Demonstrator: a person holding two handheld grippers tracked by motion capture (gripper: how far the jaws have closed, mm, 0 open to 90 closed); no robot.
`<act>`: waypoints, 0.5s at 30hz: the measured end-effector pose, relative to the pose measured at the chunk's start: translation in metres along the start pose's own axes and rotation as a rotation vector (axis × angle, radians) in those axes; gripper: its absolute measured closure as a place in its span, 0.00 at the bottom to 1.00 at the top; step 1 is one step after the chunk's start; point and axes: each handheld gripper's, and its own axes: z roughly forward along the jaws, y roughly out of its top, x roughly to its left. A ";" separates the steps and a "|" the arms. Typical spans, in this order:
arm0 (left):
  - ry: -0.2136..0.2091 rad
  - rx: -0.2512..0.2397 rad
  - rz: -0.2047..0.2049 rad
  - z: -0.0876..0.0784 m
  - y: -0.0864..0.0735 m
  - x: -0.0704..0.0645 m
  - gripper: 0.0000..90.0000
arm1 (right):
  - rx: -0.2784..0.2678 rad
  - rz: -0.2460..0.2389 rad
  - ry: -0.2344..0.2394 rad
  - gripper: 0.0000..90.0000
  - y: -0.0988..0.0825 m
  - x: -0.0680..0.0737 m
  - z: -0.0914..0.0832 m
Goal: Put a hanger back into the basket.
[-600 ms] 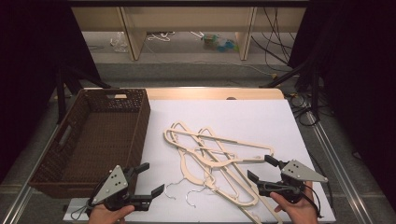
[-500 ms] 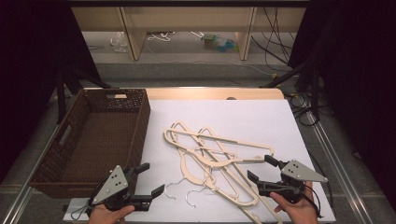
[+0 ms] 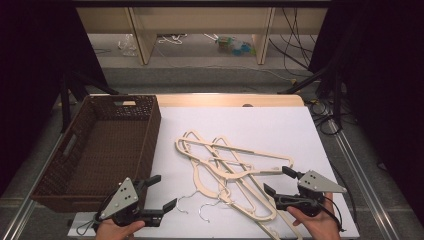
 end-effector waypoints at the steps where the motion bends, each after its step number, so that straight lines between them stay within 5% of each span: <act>1: -0.004 -0.005 -0.001 0.001 0.000 0.000 0.17 | 0.006 -0.026 0.002 0.18 0.001 -0.002 0.003; 7: 0.000 0.008 0.011 0.001 0.000 0.000 0.18 | 0.123 -0.126 0.017 0.19 0.010 -0.011 0.013; 11: -0.002 0.010 0.016 0.001 0.000 0.000 0.18 | 0.201 -0.197 0.049 0.29 0.014 -0.020 0.020; 15: -0.001 0.011 0.015 0.001 0.000 0.000 0.18 | 0.276 -0.219 0.060 0.31 0.016 -0.029 0.029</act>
